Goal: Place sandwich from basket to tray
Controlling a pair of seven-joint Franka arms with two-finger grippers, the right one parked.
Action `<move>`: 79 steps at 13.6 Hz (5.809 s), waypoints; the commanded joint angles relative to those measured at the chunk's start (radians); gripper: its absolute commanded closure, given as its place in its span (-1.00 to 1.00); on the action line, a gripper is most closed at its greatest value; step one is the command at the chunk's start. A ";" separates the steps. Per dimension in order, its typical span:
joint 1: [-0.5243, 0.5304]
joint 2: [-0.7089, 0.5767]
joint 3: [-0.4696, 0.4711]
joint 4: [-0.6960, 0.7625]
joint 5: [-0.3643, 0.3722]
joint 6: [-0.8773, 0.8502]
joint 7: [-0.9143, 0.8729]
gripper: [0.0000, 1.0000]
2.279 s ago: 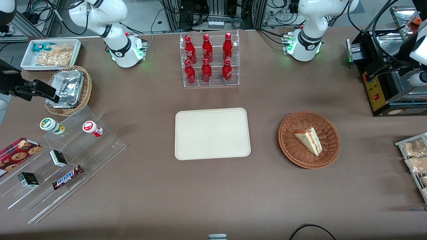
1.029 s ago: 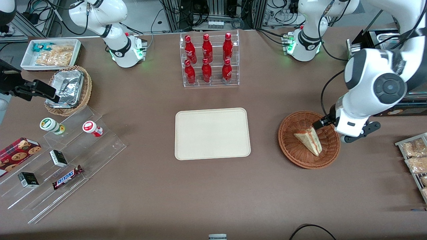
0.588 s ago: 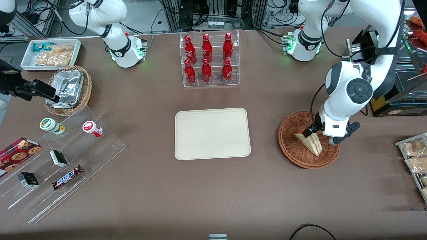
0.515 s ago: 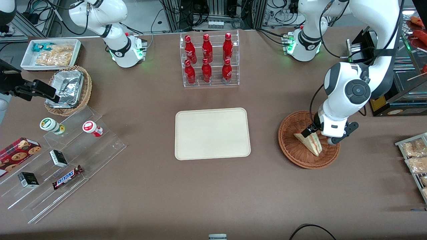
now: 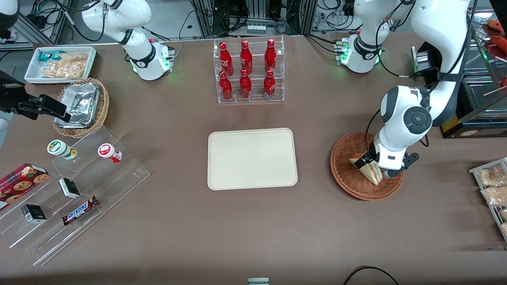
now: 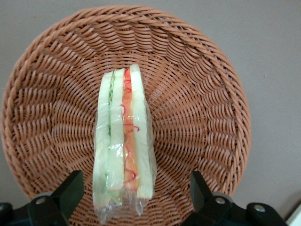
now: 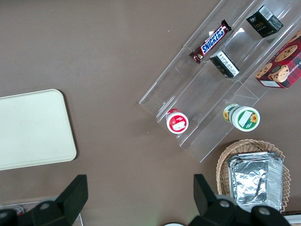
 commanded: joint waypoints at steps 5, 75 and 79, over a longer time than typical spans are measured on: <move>-0.002 0.044 0.025 0.000 0.008 0.029 0.017 0.07; 0.011 -0.060 0.002 0.681 -0.042 -0.839 0.322 -0.99; 0.018 -0.077 0.065 0.681 -0.042 -0.871 0.467 -0.99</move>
